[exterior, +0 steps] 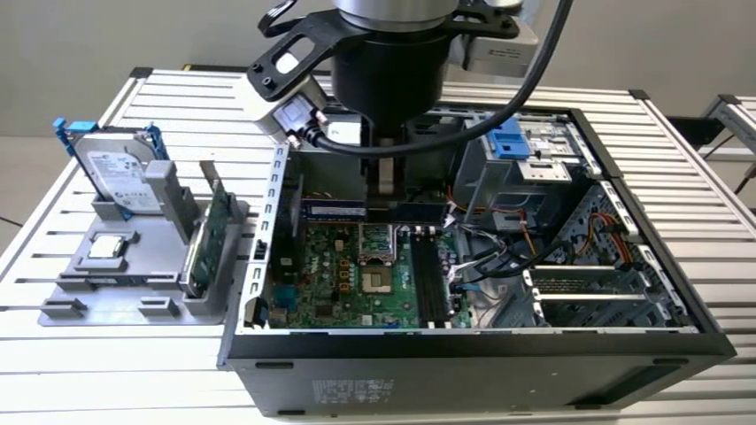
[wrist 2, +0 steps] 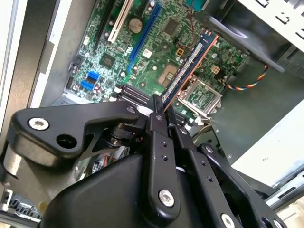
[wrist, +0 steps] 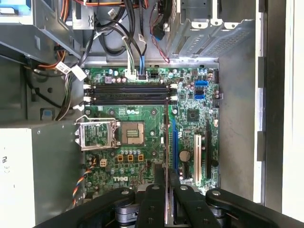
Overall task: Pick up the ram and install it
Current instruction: 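Pick up the ram and move it above insertion slot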
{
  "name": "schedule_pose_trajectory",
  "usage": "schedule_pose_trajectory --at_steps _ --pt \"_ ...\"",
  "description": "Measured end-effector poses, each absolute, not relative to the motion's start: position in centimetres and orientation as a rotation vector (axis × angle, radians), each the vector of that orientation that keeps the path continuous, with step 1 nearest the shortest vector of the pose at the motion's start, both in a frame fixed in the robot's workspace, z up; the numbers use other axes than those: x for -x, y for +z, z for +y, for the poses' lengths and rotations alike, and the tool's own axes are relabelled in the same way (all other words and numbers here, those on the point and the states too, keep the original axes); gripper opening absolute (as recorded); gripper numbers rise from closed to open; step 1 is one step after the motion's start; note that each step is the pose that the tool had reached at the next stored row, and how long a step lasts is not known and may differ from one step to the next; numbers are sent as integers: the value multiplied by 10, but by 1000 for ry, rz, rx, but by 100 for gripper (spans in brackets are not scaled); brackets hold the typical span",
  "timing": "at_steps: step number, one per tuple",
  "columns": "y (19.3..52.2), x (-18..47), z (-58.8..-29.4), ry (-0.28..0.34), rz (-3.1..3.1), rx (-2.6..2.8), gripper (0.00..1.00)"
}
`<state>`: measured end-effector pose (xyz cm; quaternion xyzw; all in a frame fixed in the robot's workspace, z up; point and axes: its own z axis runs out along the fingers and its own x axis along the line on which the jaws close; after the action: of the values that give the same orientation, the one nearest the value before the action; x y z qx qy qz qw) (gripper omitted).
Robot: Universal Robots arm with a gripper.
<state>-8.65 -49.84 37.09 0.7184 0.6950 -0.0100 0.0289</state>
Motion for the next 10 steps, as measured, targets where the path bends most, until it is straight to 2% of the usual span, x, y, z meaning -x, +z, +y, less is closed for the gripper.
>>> schedule_pose_trajectory --at_steps 10 --pt "371 74 -498 -31 2144 -2216 0"
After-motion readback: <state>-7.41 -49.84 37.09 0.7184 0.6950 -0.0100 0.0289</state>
